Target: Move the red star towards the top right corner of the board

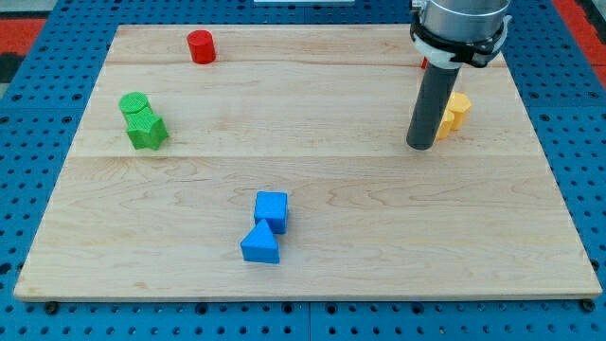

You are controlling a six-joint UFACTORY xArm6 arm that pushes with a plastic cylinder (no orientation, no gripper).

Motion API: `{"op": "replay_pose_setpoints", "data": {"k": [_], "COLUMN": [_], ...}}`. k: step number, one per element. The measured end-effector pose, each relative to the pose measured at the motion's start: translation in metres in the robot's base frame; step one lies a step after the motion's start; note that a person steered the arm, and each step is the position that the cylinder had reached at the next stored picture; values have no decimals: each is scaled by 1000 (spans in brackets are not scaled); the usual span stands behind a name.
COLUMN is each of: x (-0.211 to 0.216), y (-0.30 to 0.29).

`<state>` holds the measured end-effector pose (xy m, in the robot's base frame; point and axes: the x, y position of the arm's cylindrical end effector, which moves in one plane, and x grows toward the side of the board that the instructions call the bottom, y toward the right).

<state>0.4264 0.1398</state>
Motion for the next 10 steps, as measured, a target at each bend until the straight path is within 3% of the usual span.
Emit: {"op": "replay_pose_setpoints", "data": {"k": [2, 4, 6, 8, 9, 10], "x": [0, -17, -96, -122, -126, -129], "y": [-9, -102, -59, 79, 106, 37]}}
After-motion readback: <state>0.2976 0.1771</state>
